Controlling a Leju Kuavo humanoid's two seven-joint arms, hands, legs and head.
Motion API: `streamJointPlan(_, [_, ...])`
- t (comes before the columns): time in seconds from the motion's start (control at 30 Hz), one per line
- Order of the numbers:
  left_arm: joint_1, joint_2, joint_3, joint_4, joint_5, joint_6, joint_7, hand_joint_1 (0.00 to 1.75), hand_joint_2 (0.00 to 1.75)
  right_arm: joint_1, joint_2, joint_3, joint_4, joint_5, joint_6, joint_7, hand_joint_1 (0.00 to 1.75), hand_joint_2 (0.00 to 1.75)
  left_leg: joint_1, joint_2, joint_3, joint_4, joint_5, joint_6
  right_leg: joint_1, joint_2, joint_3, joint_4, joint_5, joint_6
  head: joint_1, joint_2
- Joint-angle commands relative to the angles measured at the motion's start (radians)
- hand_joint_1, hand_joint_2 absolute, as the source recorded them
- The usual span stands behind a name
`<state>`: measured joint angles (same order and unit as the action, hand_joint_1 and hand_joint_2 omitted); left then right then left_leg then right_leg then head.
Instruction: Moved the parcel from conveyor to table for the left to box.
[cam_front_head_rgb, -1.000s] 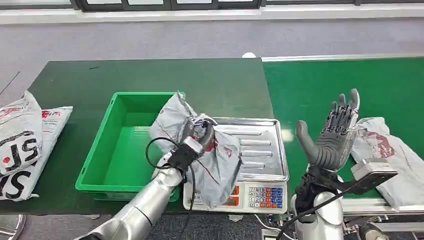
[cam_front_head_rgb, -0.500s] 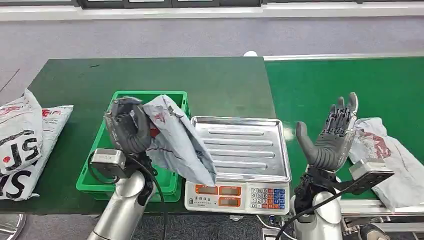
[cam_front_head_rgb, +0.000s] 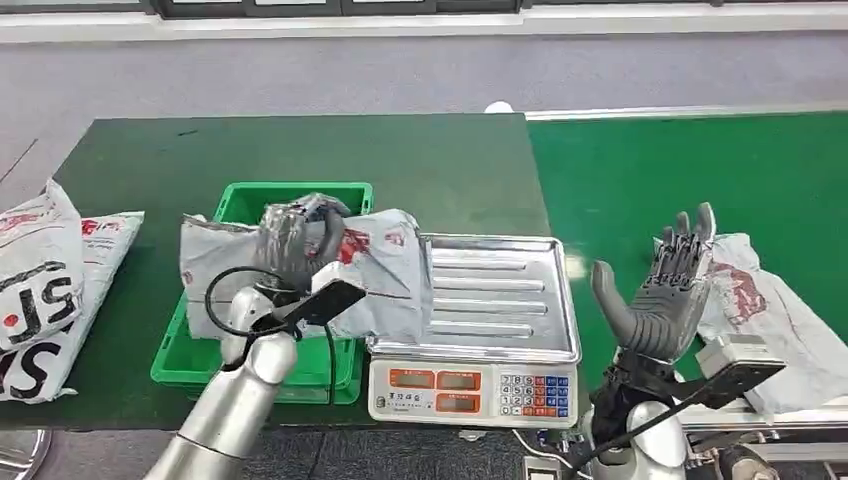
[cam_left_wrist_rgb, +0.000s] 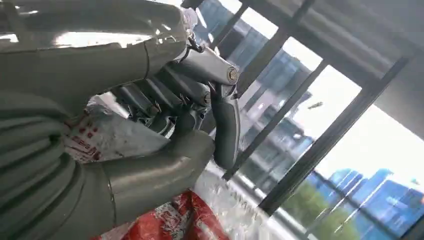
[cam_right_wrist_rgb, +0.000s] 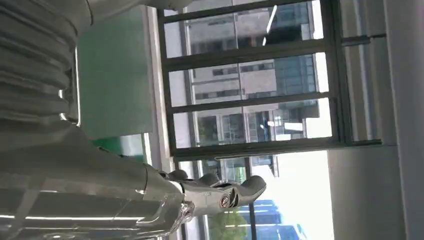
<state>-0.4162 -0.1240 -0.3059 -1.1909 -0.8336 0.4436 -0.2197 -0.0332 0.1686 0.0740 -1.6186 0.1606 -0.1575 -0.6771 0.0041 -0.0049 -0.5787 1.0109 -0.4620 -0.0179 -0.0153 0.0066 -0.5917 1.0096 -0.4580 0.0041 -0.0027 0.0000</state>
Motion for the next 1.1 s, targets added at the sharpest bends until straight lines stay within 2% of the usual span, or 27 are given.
streamJointPlan(0.03, [-0.113, -0.012, -0.023, 0.362, -0.094, -0.165, 0.136, 1.75, 1.75, 0.005, -0.020, -0.046, -0.005, 0.020, 0.026, 0.016, 0.00, 1.75, 0.000, -0.003, 0.002, -0.001, 0.000, 0.000, 0.000, -0.003, 0.002, -0.001, 0.000, 0.000, 0.000, 0.000])
streamJointPlan(0.57, [-0.113, -0.012, -0.023, 0.362, -0.094, -0.165, 0.136, 1.75, 1.75, 0.005, -0.020, -0.046, -0.005, 0.020, 0.026, 0.016, 0.00, 1.75, 0.001, -0.001, -0.001, 0.000, 0.000, 0.000, 0.001, -0.002, 0.001, -0.002, 0.000, 0.000, 0.000, 0.000])
streamJointPlan(0.77, [-0.130, -0.013, -0.016, 0.457, -0.172, -0.210, 0.228, 1.75, 1.75, 0.030, 0.000, -0.060, -0.029, 0.034, 0.046, 0.024, 0.00, 1.75, 0.001, -0.002, 0.000, -0.001, 0.000, 0.000, 0.001, -0.003, 0.002, -0.002, 0.000, 0.000, 0.000, 0.000])
streamJointPlan(0.9, [-0.111, -0.022, 0.019, 0.453, -0.173, -0.214, 0.239, 1.75, 1.75, 0.032, 0.015, -0.071, -0.017, 0.044, 0.060, 0.033, 0.00, 1.75, 0.000, -0.001, 0.001, -0.001, 0.000, 0.000, 0.001, -0.002, 0.001, -0.002, 0.000, 0.000, 0.000, 0.000])
streamJointPlan(0.93, [-0.110, -0.022, 0.022, 0.454, -0.171, -0.218, 0.240, 1.68, 1.75, 0.032, 0.016, -0.072, -0.017, 0.046, 0.060, 0.034, 0.00, 1.75, 0.000, 0.000, 0.002, -0.002, 0.000, 0.000, 0.001, -0.002, 0.003, -0.003, 0.001, -0.001, 0.000, 0.000])
streamJointPlan(0.97, [-0.114, -0.015, 0.012, 0.466, -0.186, -0.245, 0.249, 0.10, 1.75, 0.029, 0.016, -0.072, -0.017, 0.050, 0.063, 0.036, 0.00, 1.75, 0.000, 0.000, 0.001, -0.001, 0.000, 0.000, 0.000, -0.001, 0.001, -0.001, 0.000, 0.000, 0.000, 0.000])
streamJointPlan(1.0, [-0.118, -0.014, 0.006, 0.481, -0.188, -0.296, 0.246, 0.00, 1.75, 0.026, 0.016, -0.076, -0.015, 0.053, 0.064, 0.038, 0.00, 1.75, 0.001, 0.000, 0.001, -0.002, 0.000, 0.000, 0.001, -0.001, 0.002, -0.003, 0.001, -0.001, 0.000, 0.000])
streamJointPlan(1.03, [-0.117, -0.013, -0.002, 0.487, -0.187, -0.342, 0.232, 0.00, 1.75, 0.026, 0.016, -0.078, -0.015, 0.055, 0.064, 0.039, 0.00, 1.75, 0.000, 0.000, 0.001, -0.002, 0.000, 0.000, 0.000, -0.001, 0.002, -0.002, 0.000, 0.000, 0.000, 0.000])
streamJointPlan(1.1, [-0.110, -0.019, -0.004, 0.492, -0.187, -0.342, 0.234, 0.00, 1.75, 0.026, 0.015, -0.078, -0.014, 0.055, 0.065, 0.039, 0.00, 1.75, 0.000, 0.000, 0.002, -0.002, 0.000, 0.000, 0.000, -0.001, 0.003, -0.002, 0.000, 0.000, 0.000, 0.000])
